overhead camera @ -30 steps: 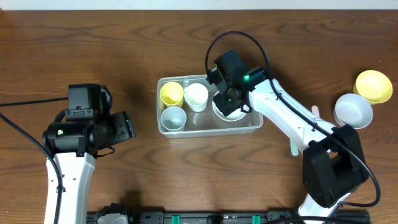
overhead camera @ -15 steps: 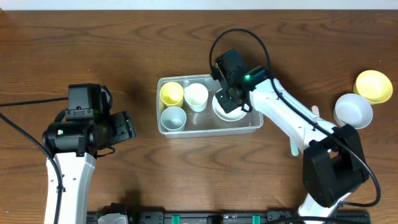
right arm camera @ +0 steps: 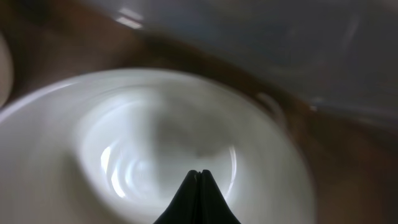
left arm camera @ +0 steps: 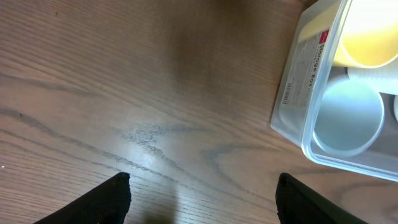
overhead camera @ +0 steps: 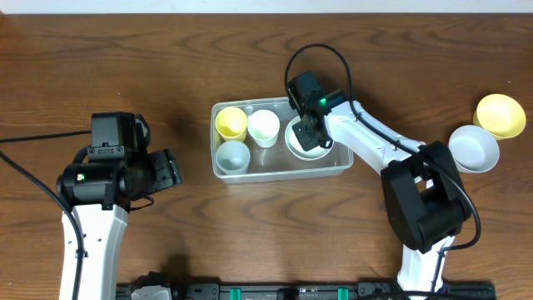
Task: Pack container
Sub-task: 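Open the right gripper and withdraw it toward the right bowls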
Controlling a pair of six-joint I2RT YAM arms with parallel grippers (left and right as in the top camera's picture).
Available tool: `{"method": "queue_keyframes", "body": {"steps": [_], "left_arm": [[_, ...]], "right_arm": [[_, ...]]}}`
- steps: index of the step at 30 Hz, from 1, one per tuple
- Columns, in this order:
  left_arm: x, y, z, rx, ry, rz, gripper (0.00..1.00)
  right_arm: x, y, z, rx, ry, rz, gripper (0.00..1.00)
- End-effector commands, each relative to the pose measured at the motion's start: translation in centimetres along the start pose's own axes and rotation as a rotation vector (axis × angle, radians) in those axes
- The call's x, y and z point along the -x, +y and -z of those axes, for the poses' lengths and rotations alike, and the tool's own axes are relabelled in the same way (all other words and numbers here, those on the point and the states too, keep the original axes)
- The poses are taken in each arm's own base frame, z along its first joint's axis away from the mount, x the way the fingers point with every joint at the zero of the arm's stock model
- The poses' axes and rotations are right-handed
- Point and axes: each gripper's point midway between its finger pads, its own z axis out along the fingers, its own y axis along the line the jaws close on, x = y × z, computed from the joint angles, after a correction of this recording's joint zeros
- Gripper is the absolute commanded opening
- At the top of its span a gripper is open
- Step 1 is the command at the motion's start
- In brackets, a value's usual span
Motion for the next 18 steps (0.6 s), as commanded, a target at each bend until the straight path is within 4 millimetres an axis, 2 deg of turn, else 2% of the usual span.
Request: {"method": "queue_keyframes", "body": {"steps": [1,9,18], "left_arm": [[0.2,0.2,0.4,0.009,-0.016,0.004,0.75],[0.2,0.2,0.4,0.009,-0.015,0.004,0.75],[0.2,0.2,0.4,0.009,-0.015,0.004,0.75]], "right_arm": [[-0.3,-2.1,-0.7,-0.110,0.010,-0.064,0.01],[0.2,-3.5,-0.5,-0.187,-0.019,-0.103,0.01],[1.5,-3.8,0.6,-0.197,-0.080,-0.144,0.01]]}}
